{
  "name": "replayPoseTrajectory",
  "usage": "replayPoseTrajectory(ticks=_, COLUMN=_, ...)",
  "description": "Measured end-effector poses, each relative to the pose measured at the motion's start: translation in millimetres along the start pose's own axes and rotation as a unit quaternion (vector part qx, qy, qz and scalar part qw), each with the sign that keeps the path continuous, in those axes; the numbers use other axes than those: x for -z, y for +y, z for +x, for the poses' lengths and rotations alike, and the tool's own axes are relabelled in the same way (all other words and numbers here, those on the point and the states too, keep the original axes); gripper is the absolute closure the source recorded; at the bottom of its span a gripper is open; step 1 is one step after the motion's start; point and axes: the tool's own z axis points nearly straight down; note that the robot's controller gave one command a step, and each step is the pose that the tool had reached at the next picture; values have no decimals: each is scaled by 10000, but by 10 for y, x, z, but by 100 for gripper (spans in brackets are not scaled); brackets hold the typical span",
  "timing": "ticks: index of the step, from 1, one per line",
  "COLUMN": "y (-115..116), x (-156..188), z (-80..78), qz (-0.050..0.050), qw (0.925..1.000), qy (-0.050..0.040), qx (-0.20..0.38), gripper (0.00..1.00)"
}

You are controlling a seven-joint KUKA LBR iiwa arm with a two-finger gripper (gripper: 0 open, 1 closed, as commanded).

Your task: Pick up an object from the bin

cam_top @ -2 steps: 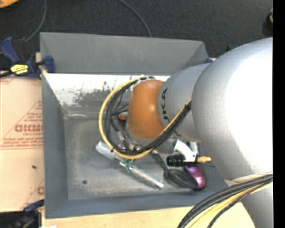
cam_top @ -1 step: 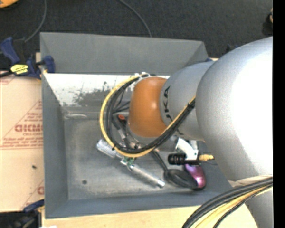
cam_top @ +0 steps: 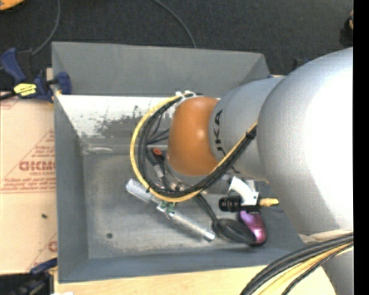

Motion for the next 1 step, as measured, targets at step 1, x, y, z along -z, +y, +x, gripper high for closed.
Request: replayPoseTrajectory(ticks=1, y=-4, x=75, z=1, qz=7, qw=10000, qy=6, qx=6, gripper=100)
